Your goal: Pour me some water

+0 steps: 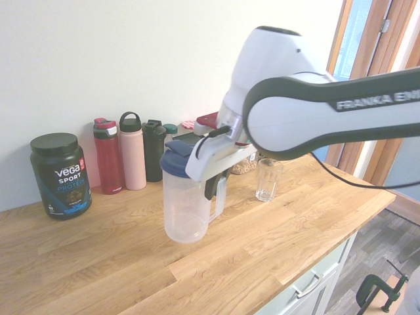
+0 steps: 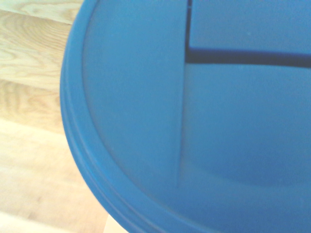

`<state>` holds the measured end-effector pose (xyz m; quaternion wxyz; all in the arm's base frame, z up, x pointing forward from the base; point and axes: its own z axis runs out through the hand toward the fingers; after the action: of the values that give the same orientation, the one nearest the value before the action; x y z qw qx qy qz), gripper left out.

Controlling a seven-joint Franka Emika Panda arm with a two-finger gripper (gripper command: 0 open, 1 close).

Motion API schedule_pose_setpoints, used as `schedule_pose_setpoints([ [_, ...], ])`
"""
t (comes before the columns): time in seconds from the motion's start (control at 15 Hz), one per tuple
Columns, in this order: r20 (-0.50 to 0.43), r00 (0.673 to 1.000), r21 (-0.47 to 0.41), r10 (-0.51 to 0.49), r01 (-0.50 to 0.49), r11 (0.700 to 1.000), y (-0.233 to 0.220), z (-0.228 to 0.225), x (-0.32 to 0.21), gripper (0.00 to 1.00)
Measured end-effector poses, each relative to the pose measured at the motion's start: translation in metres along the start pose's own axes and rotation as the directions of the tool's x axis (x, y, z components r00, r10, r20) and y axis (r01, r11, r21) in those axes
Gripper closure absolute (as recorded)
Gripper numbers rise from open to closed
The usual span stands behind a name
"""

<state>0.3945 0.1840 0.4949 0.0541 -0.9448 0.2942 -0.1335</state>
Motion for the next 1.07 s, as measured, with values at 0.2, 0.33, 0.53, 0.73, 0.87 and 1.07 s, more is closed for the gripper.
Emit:
schedule_pose_setpoints([
  [0.2, 0.017, 0.999, -0.017, -0.031, 0.031, 0.999, -0.017, 0.020, 0.005, 1.00],
  [0.33, 0.024, 0.999, -0.016, -0.035, 0.035, 0.999, -0.019, 0.028, 0.006, 1.00],
  [0.53, 0.014, 1.000, -0.003, -0.008, 0.008, 1.000, -0.016, 0.029, 0.015, 0.00],
  [0.73, 0.021, 1.000, -0.001, 0.008, -0.008, 1.000, -0.010, 0.031, 0.020, 0.00],
  [0.87, 0.025, 1.000, -0.002, 0.010, -0.010, 1.000, -0.009, 0.032, 0.020, 0.00],
  [1.07, 0.034, 0.999, -0.007, 0.009, -0.009, 1.000, -0.006, 0.036, 0.018, 0.00],
])
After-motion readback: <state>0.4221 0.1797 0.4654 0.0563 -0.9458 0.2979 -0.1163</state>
